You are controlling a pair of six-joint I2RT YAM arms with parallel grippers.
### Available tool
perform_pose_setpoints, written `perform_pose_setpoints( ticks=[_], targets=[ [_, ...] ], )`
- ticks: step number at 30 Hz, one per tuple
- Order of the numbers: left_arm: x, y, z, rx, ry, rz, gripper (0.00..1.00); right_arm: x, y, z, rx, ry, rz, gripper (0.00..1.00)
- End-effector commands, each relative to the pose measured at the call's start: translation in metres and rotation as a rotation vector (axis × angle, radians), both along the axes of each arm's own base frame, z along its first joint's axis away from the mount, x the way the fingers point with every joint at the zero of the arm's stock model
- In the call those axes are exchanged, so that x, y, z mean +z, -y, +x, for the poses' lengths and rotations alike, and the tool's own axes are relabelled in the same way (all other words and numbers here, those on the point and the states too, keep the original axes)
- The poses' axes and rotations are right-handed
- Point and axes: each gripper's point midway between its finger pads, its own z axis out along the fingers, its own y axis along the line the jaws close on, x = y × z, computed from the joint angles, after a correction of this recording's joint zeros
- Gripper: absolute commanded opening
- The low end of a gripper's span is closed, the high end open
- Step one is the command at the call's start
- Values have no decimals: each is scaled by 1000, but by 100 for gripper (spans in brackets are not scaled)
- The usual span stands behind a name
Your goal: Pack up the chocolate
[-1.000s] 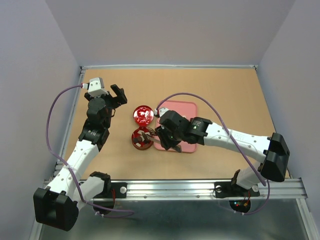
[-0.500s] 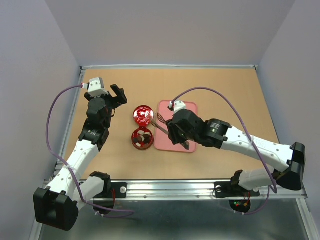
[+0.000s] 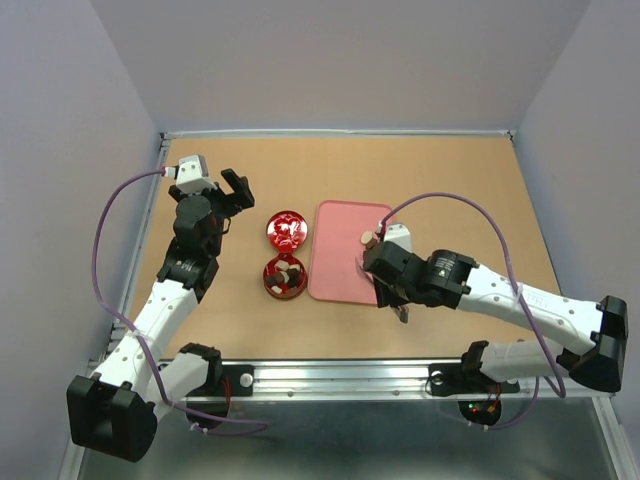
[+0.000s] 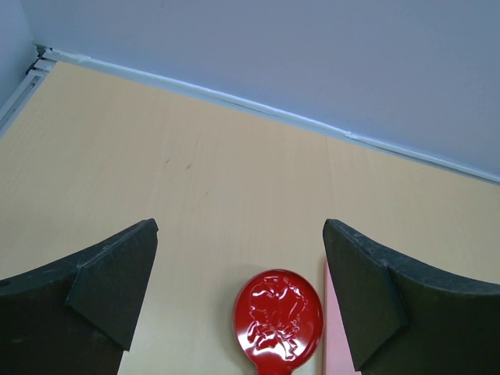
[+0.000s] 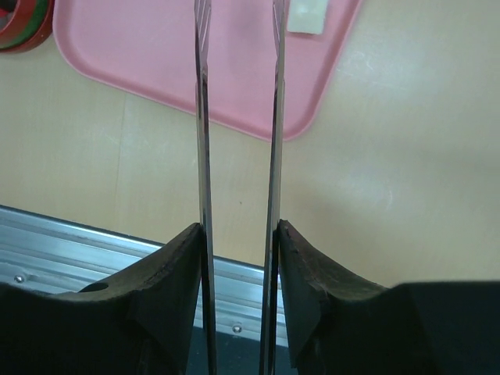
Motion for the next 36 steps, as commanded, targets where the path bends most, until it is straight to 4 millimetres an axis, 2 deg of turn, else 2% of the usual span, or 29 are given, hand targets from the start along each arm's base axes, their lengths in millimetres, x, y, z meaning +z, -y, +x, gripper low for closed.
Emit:
perform_pose_setpoints(
  ticks=[1,5,10,22,36],
  targets=[
    [39,1,-2,-5,96,-36,99,8,23,-1,-97,20,-18,47],
    [39,2,-2,-7,97,-36,99,6,41,-4,-141,22,-79,48],
    [41,3,-2,-12,100,-40,99,-2,46,-5,-165,14,-98,49],
    [41,3,-2,-15,100,-40,99,-5,26,5,-111,35,-67,50],
    [41,4,-2,-16,100,-40,99,-25,26,13,-86,12,-103,50]
  ],
)
